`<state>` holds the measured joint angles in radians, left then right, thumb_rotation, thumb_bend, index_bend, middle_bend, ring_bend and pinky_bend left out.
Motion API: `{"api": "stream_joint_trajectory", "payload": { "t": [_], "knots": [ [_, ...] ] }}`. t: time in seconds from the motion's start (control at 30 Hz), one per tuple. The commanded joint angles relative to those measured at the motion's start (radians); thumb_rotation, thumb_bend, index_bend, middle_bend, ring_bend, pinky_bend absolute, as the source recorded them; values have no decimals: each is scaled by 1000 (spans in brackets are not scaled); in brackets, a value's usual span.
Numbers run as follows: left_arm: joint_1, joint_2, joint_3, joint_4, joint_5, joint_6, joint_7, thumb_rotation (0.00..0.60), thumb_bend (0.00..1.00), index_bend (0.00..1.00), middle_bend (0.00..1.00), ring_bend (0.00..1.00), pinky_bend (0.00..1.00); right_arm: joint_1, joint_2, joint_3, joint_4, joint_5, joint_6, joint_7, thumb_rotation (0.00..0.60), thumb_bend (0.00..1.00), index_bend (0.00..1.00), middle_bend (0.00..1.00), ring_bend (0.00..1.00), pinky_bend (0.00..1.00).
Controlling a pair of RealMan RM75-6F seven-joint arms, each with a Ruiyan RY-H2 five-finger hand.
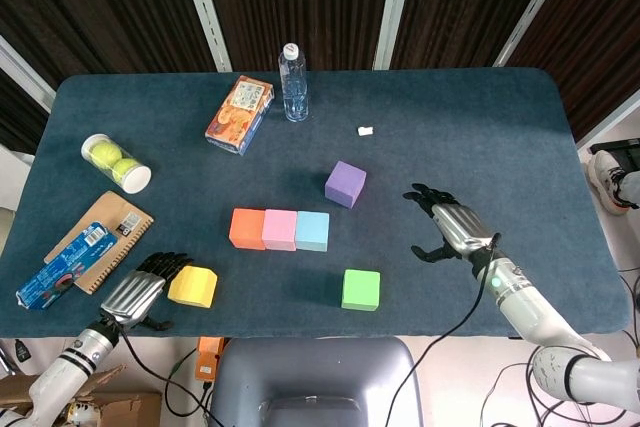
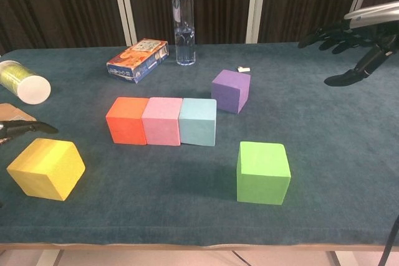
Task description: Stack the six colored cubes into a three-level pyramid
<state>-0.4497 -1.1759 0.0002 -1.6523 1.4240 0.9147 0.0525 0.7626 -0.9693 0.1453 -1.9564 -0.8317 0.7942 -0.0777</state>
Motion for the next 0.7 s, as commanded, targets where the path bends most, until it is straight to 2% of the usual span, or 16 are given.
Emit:
{"api": "stream_joint_trajectory", "payload": {
  "t": [0.03, 0.37, 0.7],
  "knots": [
    [-23, -23, -21, 25, -24, -20, -31, 600, 104, 132, 60, 0, 72, 5, -7, -5, 15, 1, -20, 3, 600, 255, 126, 0, 0, 0],
    [-61, -66, -38, 72, -73, -63, -69, 600, 122, 263, 60, 0, 72, 6, -12, -9, 44, 1, -44, 20, 600, 254, 125, 0, 0, 0],
    [-79, -95, -55, 101, -126, -75, -90, 600, 162, 459, 60, 0, 72, -6, -4, -9, 64, -24, -63, 52, 600, 254, 126, 0, 0, 0]
  ]
}}
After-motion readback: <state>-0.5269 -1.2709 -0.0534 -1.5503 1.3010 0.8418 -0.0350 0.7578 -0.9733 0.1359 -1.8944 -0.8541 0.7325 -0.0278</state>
